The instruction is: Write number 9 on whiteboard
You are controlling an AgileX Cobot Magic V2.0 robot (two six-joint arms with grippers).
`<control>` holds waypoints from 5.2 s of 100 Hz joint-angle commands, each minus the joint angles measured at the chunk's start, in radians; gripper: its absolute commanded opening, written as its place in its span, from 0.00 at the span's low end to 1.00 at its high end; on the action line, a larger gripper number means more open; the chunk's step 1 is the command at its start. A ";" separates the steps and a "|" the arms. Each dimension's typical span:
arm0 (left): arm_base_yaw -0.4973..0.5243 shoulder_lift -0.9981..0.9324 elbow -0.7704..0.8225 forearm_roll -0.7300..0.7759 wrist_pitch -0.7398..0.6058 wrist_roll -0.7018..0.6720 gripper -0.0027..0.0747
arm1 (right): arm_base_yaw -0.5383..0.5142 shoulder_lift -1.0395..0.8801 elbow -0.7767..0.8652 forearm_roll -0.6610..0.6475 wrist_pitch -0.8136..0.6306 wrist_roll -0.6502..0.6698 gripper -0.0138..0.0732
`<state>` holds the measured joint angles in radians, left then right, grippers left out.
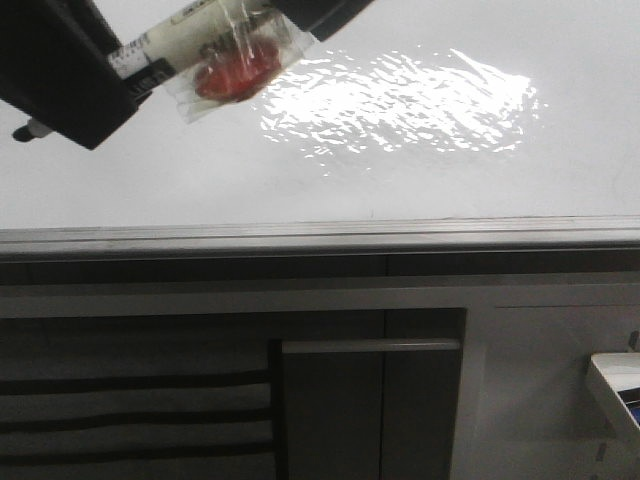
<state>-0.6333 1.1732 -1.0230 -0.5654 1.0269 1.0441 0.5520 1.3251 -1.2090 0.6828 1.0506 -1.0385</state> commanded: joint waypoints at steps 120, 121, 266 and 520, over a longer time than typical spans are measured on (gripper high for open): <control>-0.007 -0.024 -0.152 0.299 -0.040 -0.326 0.49 | 0.004 -0.129 -0.036 -0.323 -0.121 0.264 0.10; -0.007 -0.026 -0.152 0.308 -0.040 -0.345 0.49 | 0.004 -0.133 -0.036 -0.346 -0.123 0.279 0.10; 0.400 -0.365 0.225 0.116 -0.325 -0.523 0.49 | -0.198 -0.052 0.188 -0.334 -0.483 0.716 0.10; -0.178 0.281 -0.219 0.035 -0.322 -0.002 0.23 | -0.014 -0.239 0.142 -0.314 -0.197 0.079 0.10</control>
<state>-0.8032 1.4880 -1.2048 -0.4969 0.7486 1.0434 0.5364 1.1076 -1.0335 0.3353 0.8956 -0.9495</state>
